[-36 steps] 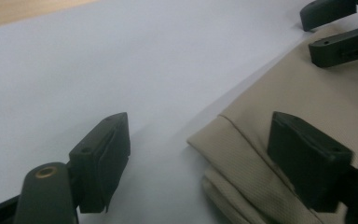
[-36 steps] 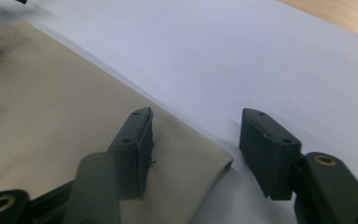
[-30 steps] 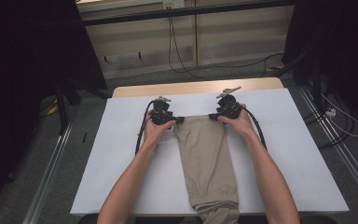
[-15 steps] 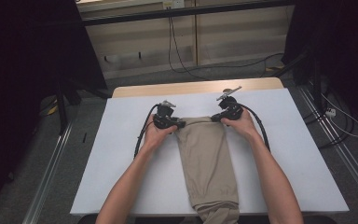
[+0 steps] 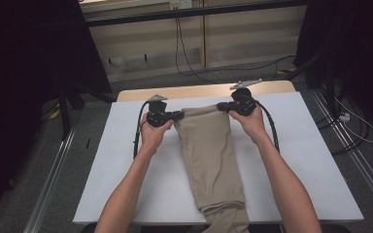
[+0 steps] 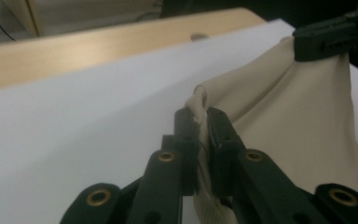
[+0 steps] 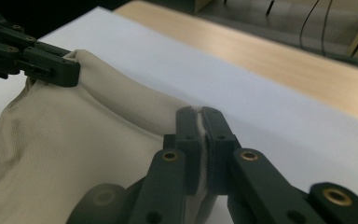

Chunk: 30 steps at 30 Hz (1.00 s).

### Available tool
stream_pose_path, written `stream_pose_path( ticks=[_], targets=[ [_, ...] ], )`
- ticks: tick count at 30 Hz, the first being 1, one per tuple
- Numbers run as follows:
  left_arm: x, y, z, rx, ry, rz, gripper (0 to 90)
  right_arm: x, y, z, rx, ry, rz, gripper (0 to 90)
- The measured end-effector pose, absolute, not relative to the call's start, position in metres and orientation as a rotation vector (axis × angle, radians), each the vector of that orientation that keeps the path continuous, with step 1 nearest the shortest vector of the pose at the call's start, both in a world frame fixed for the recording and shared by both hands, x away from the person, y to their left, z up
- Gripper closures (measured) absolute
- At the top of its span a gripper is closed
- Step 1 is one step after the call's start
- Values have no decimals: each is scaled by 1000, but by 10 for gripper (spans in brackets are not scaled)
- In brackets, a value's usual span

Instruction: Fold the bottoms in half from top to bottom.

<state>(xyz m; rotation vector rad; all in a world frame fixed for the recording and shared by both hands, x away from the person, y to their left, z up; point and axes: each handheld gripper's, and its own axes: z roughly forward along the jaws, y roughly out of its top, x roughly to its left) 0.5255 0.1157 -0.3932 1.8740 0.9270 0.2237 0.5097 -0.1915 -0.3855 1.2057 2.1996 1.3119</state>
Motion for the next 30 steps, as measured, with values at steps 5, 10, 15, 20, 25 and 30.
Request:
stream_pose_path(
  ticks=[5, 10, 15, 20, 25, 30],
  targets=[
    [540, 115, -378, 1819, 960, 289, 843, 521, -187, -364, 1203, 2132, 1333, 867],
    [559, 108, -362, 1792, 965, 321, 843, 536, -185, -345, 1229, 2063, 1310, 867],
    [578, 95, -339, 1792, 942, 360, 843, 547, -191, -322, 1273, 1984, 1309, 867],
    [600, 84, -319, 1775, 944, 387, 843, 563, -195, -305, 1306, 1924, 1268, 867],
    [609, 82, -335, 1793, 1014, 376, 588, 575, -191, -298, 1356, 1818, 1214, 526],
    [603, 95, -354, 1830, 1037, 357, 370, 571, -195, -314, 1371, 1924, 1223, 421]
  ],
)
